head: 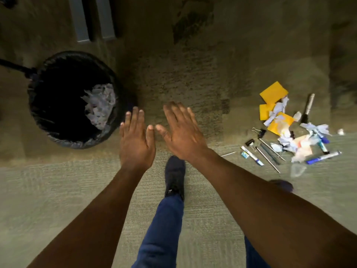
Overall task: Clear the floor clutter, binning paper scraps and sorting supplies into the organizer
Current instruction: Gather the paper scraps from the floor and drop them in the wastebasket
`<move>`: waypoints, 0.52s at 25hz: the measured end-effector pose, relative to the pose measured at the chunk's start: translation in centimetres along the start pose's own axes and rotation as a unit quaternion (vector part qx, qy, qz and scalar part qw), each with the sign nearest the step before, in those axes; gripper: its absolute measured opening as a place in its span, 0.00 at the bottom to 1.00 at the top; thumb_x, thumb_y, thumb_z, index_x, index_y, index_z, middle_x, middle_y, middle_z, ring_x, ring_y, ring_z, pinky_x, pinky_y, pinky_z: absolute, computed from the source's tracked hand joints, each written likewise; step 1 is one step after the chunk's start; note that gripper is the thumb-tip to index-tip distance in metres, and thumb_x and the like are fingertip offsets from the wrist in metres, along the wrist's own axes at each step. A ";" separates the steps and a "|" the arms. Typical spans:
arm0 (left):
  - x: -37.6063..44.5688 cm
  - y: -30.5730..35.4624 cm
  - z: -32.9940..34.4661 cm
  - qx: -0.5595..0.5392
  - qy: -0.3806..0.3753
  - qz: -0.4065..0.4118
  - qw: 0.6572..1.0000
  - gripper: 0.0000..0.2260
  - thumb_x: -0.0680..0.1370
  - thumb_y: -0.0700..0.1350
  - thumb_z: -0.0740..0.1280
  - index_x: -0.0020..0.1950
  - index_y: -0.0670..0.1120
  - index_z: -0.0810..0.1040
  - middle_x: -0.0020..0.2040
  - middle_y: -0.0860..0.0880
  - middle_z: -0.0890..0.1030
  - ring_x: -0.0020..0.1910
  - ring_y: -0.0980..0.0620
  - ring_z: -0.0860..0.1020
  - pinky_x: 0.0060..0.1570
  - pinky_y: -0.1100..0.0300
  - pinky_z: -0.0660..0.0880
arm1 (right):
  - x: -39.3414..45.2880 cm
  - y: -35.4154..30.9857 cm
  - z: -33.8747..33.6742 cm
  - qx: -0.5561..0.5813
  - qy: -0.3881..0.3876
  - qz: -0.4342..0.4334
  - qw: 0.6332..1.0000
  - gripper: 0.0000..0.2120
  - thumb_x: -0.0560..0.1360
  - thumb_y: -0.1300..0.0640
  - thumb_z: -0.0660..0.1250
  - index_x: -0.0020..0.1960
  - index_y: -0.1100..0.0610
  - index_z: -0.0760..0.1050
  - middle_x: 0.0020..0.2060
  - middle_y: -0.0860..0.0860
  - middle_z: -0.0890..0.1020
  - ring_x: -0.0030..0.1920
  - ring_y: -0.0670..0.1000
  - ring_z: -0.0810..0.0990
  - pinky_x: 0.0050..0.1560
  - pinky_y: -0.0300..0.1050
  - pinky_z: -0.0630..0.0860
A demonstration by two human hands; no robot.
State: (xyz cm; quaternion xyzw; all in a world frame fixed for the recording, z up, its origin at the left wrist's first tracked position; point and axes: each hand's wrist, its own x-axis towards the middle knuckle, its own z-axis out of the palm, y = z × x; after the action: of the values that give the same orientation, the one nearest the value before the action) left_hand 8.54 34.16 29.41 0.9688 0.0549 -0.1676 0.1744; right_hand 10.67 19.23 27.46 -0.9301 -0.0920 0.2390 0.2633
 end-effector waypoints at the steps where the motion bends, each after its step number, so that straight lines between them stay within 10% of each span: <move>1: -0.8 1.7 1.1 -0.004 -0.019 0.006 1.000 0.26 0.82 0.54 0.46 0.78 0.44 0.56 0.79 0.47 0.54 0.78 0.51 0.48 0.76 0.49 0.49 | -1.6 2.1 -0.2 0.007 -0.005 0.026 1.000 0.33 0.80 0.36 0.41 0.77 0.55 0.51 0.78 0.54 0.54 0.78 0.52 0.47 0.76 0.52 0.42; 13: -7.1 25.6 14.0 0.100 -0.243 0.108 0.959 0.21 0.79 0.46 0.62 0.71 0.41 0.69 0.72 0.42 0.70 0.71 0.43 0.68 0.69 0.51 0.65 | -24.9 25.0 -2.0 0.133 -0.015 0.287 0.948 0.30 0.80 0.39 0.46 0.75 0.55 0.60 0.75 0.56 0.61 0.76 0.56 0.56 0.75 0.52 0.50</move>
State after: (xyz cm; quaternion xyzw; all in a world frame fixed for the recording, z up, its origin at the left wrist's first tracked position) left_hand 1.79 4.95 27.66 0.9117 -0.1110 -0.3824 0.1019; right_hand -8.87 -10.18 25.52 -0.8701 0.2080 0.3281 0.3033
